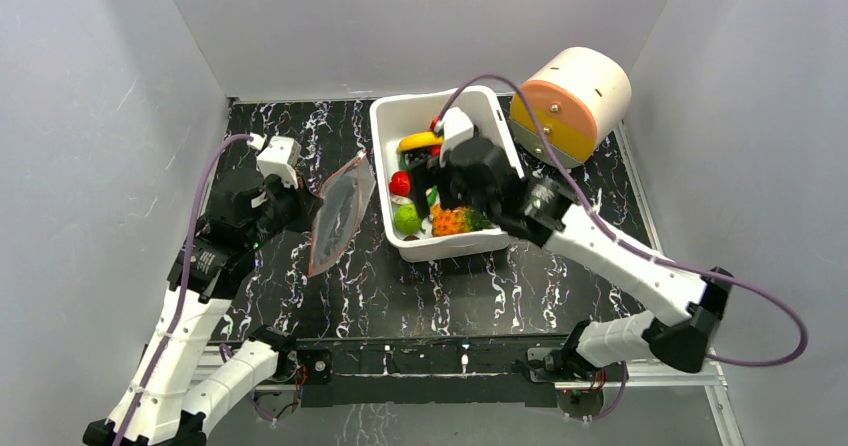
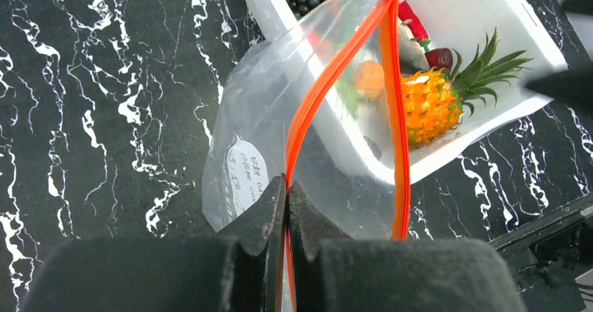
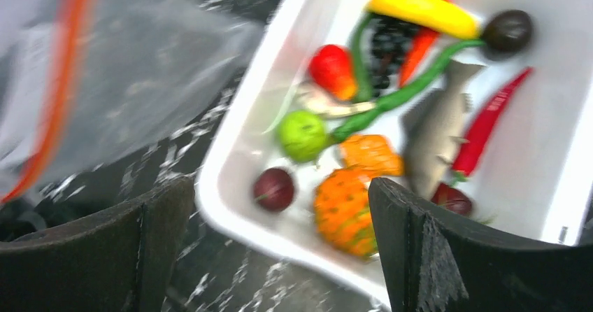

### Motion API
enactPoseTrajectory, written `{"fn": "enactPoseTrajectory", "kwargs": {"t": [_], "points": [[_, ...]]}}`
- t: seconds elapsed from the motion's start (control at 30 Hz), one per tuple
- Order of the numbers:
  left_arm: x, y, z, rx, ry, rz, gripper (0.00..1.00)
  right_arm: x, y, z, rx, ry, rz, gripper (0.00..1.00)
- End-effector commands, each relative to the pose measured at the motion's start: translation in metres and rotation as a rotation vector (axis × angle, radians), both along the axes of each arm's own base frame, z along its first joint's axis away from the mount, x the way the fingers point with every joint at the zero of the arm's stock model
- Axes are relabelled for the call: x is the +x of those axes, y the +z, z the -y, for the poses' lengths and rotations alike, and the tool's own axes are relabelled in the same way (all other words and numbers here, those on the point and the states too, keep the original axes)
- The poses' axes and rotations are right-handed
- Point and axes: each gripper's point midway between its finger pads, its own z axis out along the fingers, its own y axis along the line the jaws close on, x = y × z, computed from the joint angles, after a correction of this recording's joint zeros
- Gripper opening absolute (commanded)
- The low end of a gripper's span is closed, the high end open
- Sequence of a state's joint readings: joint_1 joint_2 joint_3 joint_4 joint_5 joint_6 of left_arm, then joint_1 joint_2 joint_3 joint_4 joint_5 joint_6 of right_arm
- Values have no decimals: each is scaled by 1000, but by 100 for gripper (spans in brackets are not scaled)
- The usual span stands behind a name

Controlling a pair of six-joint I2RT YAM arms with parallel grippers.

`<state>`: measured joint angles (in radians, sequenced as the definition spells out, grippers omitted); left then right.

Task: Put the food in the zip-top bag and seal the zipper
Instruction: Pick up the fake fruit from the bin.

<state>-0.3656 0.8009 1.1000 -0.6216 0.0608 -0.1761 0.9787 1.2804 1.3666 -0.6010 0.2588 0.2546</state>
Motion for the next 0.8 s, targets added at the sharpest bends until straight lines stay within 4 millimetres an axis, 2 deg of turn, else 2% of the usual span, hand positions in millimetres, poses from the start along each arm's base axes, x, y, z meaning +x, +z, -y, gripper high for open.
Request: {"fn": "enactPoseTrajectory", "kwargs": {"t": [0.0, 0.13, 0.23, 0.5, 0.6, 0.67, 0.77], "points": [[-6, -4, -1, 6, -15, 6, 0, 67, -23, 40, -104, -115, -40, 98], [-10, -5, 3, -28, -28, 0, 0, 90, -52, 57, -186, -136, -134, 98], [-13, -5, 6, -48, -39, 7, 0, 100, -77, 71, -286, -147, -191, 98], [-22, 3, 13, -96, -77, 23, 0, 106, -117, 105, -457, -131, -344, 98], [-24, 11, 13, -112, -76, 42, 0, 113, -126, 119, -494, -165, -377, 98], [-25, 16, 14, -119, -83, 56, 0, 114, -128, 120, -492, -154, -398, 98], [-26, 18, 12, -122, -76, 59, 0, 111, -144, 117, -500, -117, -473, 98]]}}
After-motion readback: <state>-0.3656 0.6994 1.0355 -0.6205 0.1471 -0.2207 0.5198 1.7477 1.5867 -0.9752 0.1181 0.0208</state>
